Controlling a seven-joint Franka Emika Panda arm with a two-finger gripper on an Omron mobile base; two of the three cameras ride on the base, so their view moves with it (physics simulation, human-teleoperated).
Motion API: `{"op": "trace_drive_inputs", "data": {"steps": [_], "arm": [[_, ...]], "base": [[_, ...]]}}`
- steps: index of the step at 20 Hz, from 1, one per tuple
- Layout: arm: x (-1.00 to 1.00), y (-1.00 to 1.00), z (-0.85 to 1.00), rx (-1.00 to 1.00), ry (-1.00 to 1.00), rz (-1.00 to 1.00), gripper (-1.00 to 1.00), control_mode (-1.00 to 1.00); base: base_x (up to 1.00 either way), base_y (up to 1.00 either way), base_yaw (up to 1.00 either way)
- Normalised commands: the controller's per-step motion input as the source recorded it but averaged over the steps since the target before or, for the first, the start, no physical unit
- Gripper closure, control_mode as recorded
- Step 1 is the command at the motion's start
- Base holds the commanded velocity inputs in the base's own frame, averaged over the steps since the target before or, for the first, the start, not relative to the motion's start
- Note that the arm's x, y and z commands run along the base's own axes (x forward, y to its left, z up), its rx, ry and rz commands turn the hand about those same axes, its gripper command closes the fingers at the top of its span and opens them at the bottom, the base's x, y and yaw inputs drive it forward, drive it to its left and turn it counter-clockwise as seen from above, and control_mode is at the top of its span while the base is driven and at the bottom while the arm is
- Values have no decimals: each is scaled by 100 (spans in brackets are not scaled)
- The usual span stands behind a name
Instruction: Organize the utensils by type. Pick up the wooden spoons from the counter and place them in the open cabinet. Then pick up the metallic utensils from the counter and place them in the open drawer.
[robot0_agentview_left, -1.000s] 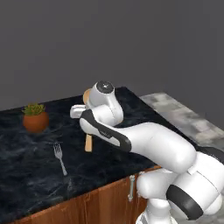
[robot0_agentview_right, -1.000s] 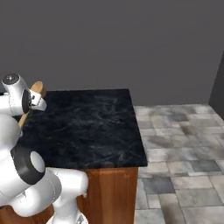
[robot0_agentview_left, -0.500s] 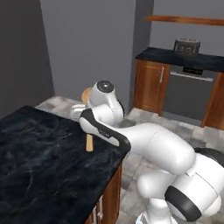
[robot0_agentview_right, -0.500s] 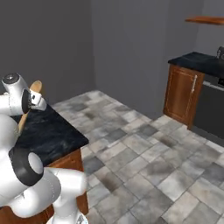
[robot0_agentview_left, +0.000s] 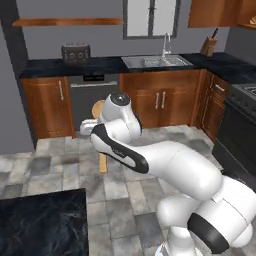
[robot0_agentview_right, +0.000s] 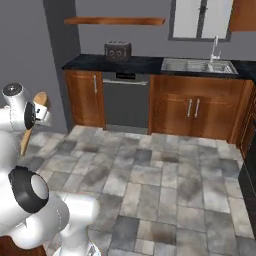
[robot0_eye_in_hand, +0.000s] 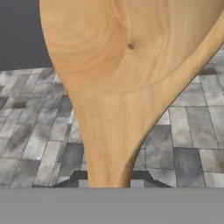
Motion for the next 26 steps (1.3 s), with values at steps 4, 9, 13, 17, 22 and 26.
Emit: {"op": "trace_drive_inputs", "data": {"steps": [4,9,13,17,22,26], "arm": [[0,0,0,0,0,0,100,100],[0,0,0,0,0,0,100,100],[0,0,0,0,0,0,100,100],[0,0,0,0,0,0,100,100],[0,0,0,0,0,0,100,100],[0,0,0,0,0,0,100,100]], "base": [[0,0,-100],[0,0,-100],[17,14,-98],[79,45,-49],[100,42,-7],[100,49,-11]]}}
